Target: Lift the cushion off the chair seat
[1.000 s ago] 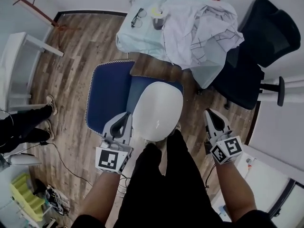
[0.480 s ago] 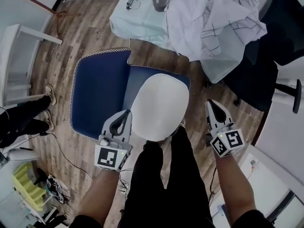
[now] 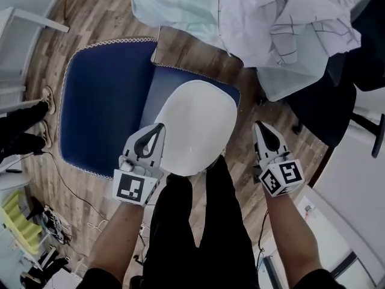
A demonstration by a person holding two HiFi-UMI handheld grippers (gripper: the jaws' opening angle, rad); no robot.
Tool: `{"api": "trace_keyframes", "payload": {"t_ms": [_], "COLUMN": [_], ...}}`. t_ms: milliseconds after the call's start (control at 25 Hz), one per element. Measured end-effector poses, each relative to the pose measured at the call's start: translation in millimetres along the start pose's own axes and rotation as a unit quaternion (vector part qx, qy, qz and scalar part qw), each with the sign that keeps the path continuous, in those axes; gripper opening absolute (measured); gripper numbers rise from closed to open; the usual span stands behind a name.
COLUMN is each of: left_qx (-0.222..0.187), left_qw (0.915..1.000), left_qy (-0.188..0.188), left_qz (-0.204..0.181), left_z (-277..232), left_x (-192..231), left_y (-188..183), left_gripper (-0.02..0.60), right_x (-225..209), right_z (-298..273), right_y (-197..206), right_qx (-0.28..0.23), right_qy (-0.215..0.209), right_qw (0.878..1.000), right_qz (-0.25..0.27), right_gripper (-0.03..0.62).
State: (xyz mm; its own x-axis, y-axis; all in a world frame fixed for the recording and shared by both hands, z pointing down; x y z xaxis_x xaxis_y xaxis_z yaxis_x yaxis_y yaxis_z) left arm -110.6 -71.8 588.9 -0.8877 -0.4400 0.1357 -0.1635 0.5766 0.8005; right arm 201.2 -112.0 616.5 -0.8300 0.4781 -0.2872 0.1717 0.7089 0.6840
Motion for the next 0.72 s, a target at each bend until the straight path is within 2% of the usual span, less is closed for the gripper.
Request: {"api": "trace_keyframes", "payload": {"t_ms": [160,280,440,720], "left_qx": [0.001,0.008,0.027,0.039], "left_qw": [0.9997,0.9996,0.9996,0.9992], "left_qy": [-0.013,-0.007,-0.002,-0.002], "left_qz": [0.019,0.026,0.013,0.004], "left_z": [-13,-17,-19,-41], "left_x": [6,5,8,14], "left_y": [18,25,32,48], "left_gripper": [0.003,0.003,0.003,0.003], "right_x": [-15,-21,-20,-41], "right_z": [-22,-38,-60,-96], "right_y": [14,27,37,62], "right_qx": [0.013,0.018,0.014,0.025], "right_qy": [-0.003,-0.002,-0.012,0.006], "right_qw": [1.0,1.0,1.0,1.0], "right_qz": [0.017,0.017,0.018,-0.012], "right_gripper": [0.009,0.011,0.011,0.011]}}
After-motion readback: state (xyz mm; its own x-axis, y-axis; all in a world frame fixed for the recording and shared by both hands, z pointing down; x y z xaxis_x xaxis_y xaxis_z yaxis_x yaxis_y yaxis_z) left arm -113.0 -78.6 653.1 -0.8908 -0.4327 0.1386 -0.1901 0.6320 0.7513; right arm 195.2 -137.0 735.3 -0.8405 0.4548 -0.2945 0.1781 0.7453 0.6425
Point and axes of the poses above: the fingertips, and each gripper's own axes: z backward along the fingers, x to its left, y out of its underside, the point moved 7 cm from there along z, backward along the fingers, and after that the axes turned 13 degrees about x, right-handed, at the moved point
